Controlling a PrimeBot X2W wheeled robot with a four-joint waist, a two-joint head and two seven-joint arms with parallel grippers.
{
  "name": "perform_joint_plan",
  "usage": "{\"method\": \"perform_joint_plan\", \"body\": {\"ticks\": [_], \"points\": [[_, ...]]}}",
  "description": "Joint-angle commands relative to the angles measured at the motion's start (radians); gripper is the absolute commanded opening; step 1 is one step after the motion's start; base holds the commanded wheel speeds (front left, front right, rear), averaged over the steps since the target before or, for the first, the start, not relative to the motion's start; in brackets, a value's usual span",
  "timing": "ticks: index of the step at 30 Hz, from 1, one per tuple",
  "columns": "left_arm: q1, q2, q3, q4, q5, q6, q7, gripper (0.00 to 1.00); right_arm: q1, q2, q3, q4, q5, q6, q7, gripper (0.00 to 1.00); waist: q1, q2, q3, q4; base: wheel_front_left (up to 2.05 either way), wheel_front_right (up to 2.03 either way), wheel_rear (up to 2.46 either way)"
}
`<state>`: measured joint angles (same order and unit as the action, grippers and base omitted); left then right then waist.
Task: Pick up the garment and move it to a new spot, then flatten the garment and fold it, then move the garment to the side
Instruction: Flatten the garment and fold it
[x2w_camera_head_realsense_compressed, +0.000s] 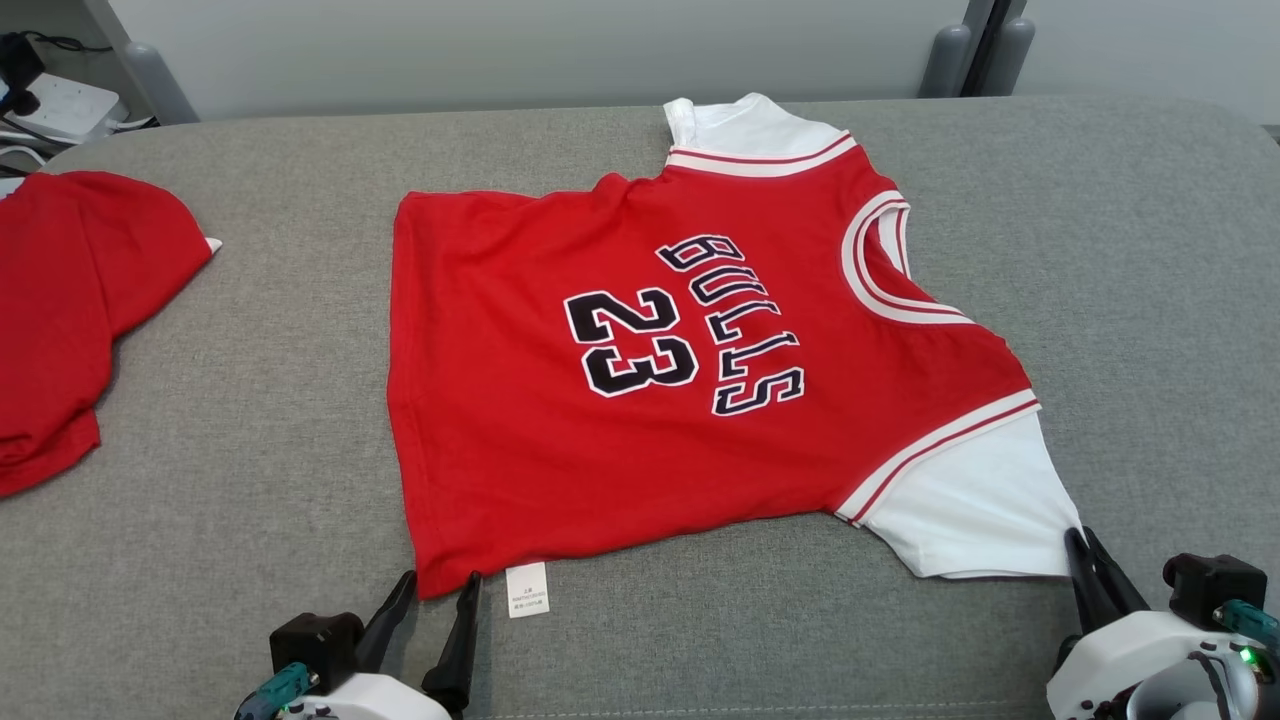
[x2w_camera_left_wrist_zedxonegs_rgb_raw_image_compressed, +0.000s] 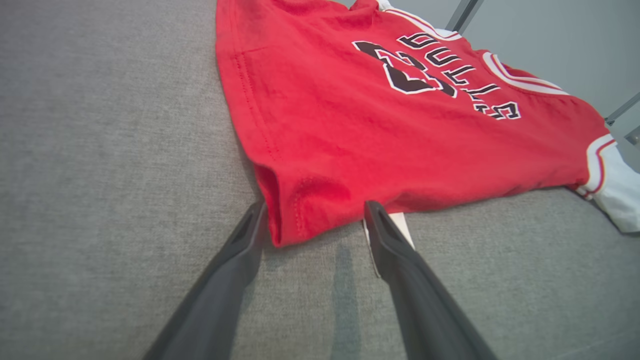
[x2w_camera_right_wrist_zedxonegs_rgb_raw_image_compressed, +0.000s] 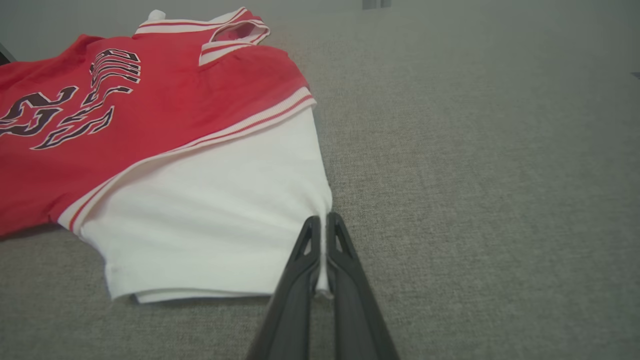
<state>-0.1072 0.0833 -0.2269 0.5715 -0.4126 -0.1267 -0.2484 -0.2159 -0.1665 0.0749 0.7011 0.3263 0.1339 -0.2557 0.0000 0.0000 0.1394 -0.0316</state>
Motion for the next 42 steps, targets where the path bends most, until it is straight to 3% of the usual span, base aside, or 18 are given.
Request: {"method": "perform_joint_plan", "body": {"ticks": [1,2,3,5,7,16,29,42], "points": [[-0.014,0.012,0.032,-0.024,0.0,-0.004,-0.013,1.0,-0.014,-0.017,0.022,-0.016,0.006,-0.003,-0.006,0.0,0.0,0.0,0.001,0.0,0.0,0.0,0.0],[-0.016,0.011,0.032,-0.026,-0.002,-0.004,-0.013,1.0,-0.014,-0.017,0.023,-0.017,0.006,-0.003,-0.006,0.0,0.0,0.0,0.002,-0.001,0.0,0.0,0.0],[-0.018,0.01,0.033,-0.027,-0.006,-0.004,-0.013,0.93,-0.015,-0.017,0.025,-0.017,0.007,-0.003,-0.006,0.0,0.0,0.0,0.004,-0.002,0.0,0.0,0.0],[-0.023,0.01,0.029,-0.026,-0.01,-0.004,-0.013,0.44,-0.018,-0.018,0.027,-0.018,0.008,-0.003,-0.006,0.0,0.0,0.0,0.006,-0.004,0.0,0.0,0.0],[-0.028,0.01,0.026,-0.025,-0.02,-0.004,-0.013,0.0,-0.02,-0.018,0.028,-0.019,0.008,-0.003,-0.006,0.0,0.0,0.0,0.009,-0.006,0.0,0.0,0.0],[-0.035,0.028,0.018,0.019,-0.026,-0.004,-0.013,0.0,-0.016,-0.022,0.025,-0.016,0.009,-0.003,-0.006,0.0,0.0,0.0,-0.003,-0.011,0.0,0.0,0.0],[0.001,0.026,0.145,0.118,0.059,-0.004,-0.013,0.0,0.054,-0.041,0.048,-0.028,0.02,-0.003,-0.006,0.0,0.0,0.0,-0.081,-0.004,0.0,0.0,0.0],[-0.03,0.04,0.301,0.14,0.177,0.025,-0.013,0.0,0.144,-0.1,0.255,-0.076,0.089,-0.003,-0.006,0.0,0.0,0.0,-0.078,-0.015,0.0,0.0,0.0]]}}
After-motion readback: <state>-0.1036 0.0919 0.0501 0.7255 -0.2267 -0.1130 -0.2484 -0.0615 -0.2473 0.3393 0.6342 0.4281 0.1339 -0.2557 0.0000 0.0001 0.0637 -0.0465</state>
